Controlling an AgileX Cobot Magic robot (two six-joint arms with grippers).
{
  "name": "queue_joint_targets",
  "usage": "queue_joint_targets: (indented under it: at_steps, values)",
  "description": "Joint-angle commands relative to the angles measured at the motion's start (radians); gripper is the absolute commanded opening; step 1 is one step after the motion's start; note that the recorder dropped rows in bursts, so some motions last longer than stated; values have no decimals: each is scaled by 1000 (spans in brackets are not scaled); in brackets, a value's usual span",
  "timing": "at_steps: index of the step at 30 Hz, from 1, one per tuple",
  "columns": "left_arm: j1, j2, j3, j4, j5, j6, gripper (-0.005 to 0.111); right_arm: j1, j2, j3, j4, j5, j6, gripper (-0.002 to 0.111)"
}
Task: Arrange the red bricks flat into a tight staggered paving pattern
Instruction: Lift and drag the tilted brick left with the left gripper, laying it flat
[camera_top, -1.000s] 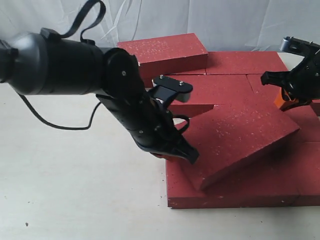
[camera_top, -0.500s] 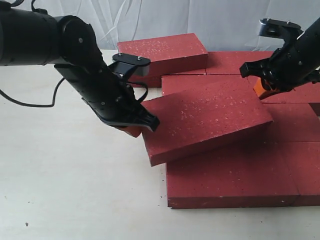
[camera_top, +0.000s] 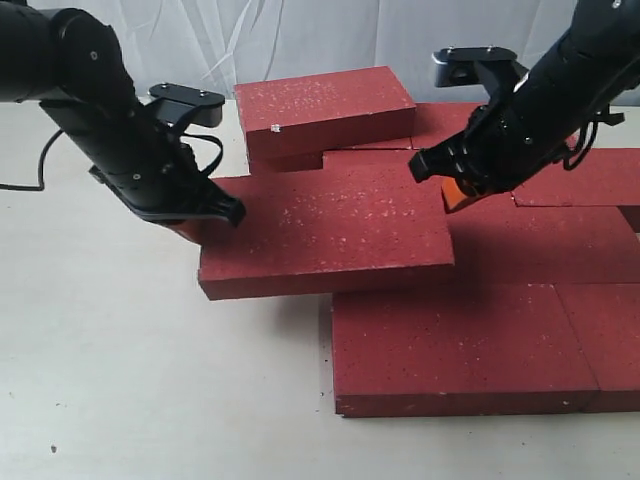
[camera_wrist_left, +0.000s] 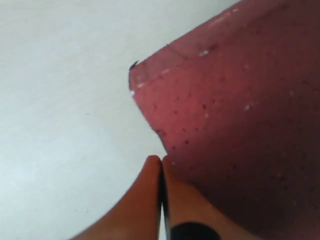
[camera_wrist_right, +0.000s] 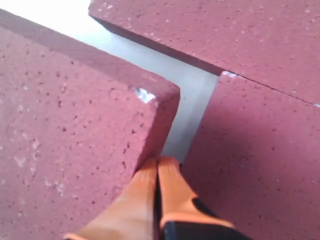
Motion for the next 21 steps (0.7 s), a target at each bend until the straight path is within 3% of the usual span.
queue_joint_targets:
  at_steps: [1,21]
  values:
    - [38,-15,-17,-107,-60,1,0,71,36,-40,166,-14,-6,-1]
    - [257,-15,50,-29,-73,5,0,198,311,-361,248,33,-4,-1]
